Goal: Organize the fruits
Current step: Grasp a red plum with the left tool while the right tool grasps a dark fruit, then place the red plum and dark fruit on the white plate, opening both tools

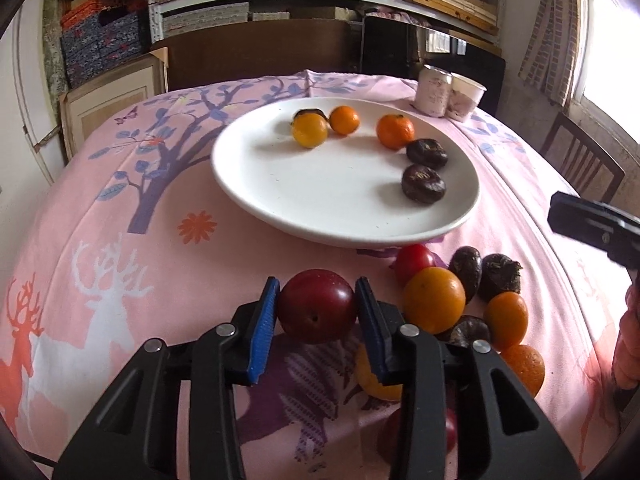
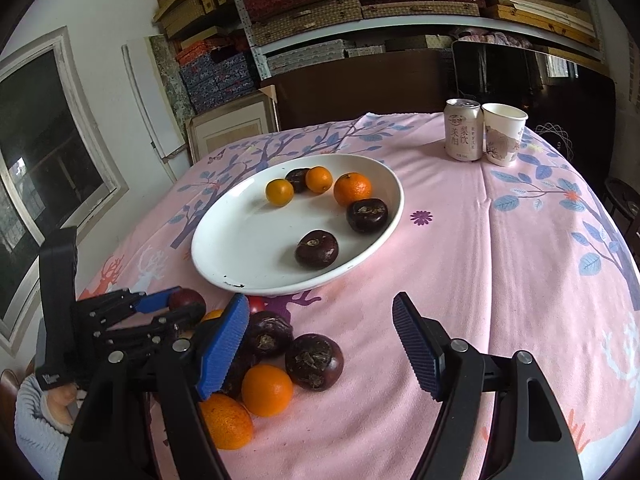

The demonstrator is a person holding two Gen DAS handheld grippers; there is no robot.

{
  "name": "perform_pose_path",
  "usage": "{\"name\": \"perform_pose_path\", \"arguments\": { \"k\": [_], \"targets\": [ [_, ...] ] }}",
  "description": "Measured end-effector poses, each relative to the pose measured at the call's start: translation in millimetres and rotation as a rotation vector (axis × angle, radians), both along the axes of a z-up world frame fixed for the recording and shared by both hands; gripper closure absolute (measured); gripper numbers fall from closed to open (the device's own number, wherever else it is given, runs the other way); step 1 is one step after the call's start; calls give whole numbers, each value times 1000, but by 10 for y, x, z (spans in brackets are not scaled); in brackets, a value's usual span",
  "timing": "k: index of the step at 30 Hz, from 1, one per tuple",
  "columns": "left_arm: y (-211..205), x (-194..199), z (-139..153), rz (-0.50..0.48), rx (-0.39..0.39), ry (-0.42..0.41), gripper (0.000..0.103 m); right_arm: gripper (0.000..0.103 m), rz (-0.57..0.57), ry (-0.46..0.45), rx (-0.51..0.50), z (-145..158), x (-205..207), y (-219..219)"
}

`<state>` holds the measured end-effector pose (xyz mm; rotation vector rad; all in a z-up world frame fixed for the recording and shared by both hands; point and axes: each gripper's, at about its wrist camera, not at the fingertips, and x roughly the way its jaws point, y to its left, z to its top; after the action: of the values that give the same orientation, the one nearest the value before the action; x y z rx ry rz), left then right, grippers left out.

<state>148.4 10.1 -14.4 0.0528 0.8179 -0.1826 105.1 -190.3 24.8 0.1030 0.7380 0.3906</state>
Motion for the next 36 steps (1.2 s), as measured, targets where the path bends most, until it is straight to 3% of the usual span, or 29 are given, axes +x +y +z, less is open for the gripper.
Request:
{"name": "perform_pose_path", "arguments": {
  "k": [6,10,14,23,26,30,31,32,36],
  "targets": [
    [344,53,79,144,-38,6,65,58,181,-69,-156,-68,-230,602],
    [440,62,76,167,-72,24,65,64,227,-107,-260,-102,-304,955],
    [444,32,109,157,-87,16,65,66,217,-69,-299,-205,-198,1074],
    [387,67,31,148,-64,37,65,71,223,-46,-278,-264,-135,1074],
    [382,54,29,153,-57,28,65,72,214,-59,-216,-146,-162,927],
    [311,38,226,145,-65,-43,65,73,132,-118,-132,119,-107,603],
    [267,86,291,138,-64,-49,65,78,112,-111,-114,155,-20,539],
    [216,147,345,128,-62,-50,65,95,103,-88,-89,173,89,488],
    [-16,451,435,97,-56,-49,65,96,89,17,-22,93,525,407]
  ]
}}
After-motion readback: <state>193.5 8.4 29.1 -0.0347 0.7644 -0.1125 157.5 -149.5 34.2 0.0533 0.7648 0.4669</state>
